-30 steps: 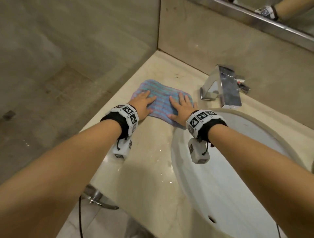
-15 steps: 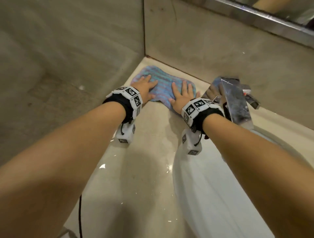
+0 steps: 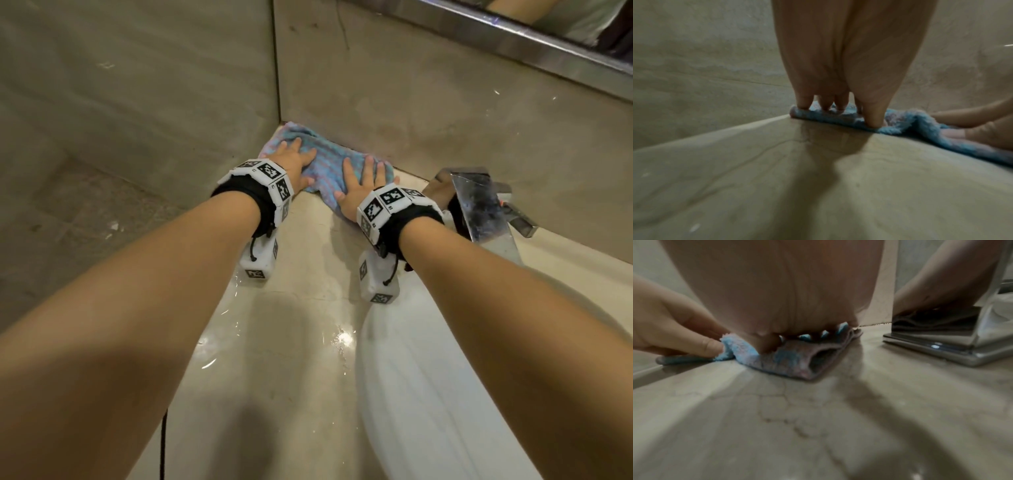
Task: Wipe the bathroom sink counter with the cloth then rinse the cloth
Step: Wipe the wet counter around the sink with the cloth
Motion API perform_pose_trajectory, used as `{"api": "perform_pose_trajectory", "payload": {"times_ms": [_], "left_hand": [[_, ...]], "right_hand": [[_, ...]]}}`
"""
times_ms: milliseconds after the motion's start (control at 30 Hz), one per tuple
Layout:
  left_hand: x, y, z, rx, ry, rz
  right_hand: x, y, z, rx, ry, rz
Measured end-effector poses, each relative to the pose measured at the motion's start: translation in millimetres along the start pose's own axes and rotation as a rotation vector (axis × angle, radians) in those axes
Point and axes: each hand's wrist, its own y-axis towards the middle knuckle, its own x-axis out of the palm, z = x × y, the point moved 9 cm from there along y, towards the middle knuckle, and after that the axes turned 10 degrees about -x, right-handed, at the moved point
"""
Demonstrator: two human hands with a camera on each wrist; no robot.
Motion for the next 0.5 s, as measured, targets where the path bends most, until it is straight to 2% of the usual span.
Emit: {"api": "perform_pose_trajectory", "payload": {"times_ms": [267,500], "left_hand": [[8.2,-5.7,-9.2,-0.003,0.042,-0.027],[23.3,-32.4,-25.5,-0.05,0.048,-0.044]], "right_hand": [[0.0,-1.9,0.8,-0.004,-0.021,0.001],[8.1,-20.9,-13.2,-0.057,-0.032,-0.022]]}}
